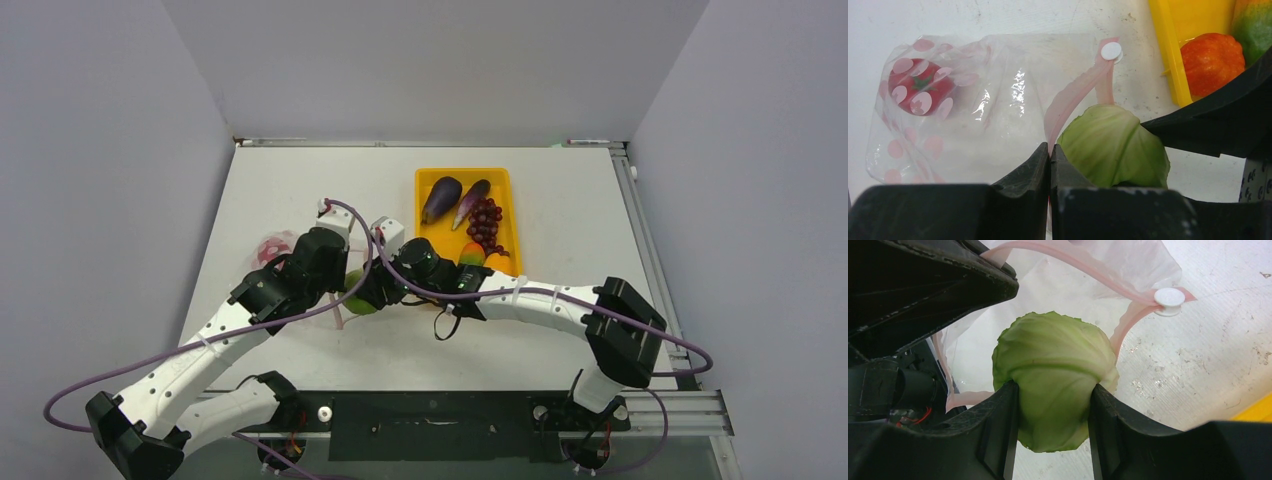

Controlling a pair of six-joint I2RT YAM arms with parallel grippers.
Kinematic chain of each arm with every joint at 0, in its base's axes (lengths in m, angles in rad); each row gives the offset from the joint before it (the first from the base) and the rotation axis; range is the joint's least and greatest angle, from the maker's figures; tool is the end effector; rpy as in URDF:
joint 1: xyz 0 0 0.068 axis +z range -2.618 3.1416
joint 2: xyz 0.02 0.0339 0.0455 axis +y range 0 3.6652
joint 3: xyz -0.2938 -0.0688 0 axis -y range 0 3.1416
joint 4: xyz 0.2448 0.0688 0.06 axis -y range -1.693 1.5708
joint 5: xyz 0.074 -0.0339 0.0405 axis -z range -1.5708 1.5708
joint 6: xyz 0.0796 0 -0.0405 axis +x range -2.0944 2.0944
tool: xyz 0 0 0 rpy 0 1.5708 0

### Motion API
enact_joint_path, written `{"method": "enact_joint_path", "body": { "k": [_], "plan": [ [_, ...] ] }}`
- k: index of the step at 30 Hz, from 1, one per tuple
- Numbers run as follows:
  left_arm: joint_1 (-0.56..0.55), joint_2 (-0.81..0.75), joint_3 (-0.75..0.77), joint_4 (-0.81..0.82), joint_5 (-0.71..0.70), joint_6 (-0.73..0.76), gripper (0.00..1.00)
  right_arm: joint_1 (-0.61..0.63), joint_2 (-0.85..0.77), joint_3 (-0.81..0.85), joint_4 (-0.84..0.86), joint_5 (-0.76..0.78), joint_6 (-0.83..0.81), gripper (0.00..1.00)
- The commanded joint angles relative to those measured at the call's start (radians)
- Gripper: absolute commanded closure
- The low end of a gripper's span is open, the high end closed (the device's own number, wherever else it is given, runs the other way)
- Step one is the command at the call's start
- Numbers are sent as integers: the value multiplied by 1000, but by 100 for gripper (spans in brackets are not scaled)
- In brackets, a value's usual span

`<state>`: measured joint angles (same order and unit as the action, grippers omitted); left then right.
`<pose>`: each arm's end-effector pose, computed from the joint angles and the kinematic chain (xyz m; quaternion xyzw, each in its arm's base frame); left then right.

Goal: Place the food in the zip-top bag and seal the zipper
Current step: Place the fake vegetable in the zipper food storage bag.

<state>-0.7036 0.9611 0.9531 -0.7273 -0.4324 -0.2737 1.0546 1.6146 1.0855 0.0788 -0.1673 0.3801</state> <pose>0.1783 -0.1075 0.3143 0.1054 0.8907 -0.0129 0.4419 0.1917 0.3647 0.2689 -0.3212 0.7819 0.4014 0.3525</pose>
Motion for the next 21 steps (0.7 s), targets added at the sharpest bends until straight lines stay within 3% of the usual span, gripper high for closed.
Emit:
{"method": "enact_joint_path", "body": {
  "k": [1, 13, 18, 21],
  "plan": [
    [4, -19, 5, 59, 12, 5, 100, 18, 2, 64, 106, 31, 28, 76],
    [4, -22, 5, 60, 14, 5, 100, 31, 51, 119, 158, 82, 72, 66],
    [4, -27, 5, 60, 14, 5, 100, 36, 75, 113, 172, 75, 87, 52],
    [4, -27, 5, 60, 14, 5, 100, 39, 80, 113, 173, 73, 88, 35]
  ]
}}
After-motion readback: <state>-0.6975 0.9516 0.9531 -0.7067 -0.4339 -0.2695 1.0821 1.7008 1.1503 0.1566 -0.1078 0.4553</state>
